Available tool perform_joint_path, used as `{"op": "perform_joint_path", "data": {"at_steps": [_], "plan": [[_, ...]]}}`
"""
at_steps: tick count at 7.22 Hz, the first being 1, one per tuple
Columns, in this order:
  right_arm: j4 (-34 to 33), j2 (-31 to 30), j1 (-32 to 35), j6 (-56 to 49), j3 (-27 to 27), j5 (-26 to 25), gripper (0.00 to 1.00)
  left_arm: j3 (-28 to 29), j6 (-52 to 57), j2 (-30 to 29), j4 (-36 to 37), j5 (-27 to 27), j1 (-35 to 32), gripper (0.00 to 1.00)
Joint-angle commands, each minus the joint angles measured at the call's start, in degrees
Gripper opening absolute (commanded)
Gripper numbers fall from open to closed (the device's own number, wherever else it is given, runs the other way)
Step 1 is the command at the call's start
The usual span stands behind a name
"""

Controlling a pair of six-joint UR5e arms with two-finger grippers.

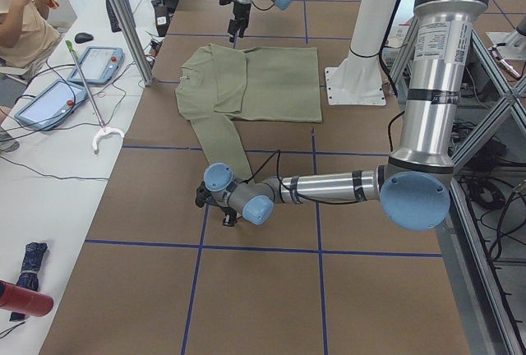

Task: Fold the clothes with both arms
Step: 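Grasp the sleeve cuff nearest the left gripper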

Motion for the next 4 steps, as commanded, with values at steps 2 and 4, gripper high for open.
{"op": "perform_joint_path", "data": {"at_steps": [2,4], "plan": [[0.01,-0.06,-0.18,0.17,-0.03,-0.09,1.0,0.09,0.09,-0.23,0.04,0.05,0.44,0.56],[0.01,-0.23,-0.18,0.18,0.05,-0.09,1.0,0.62,0.0,-0.32,-0.13,-0.03,0.45,0.48]]}}
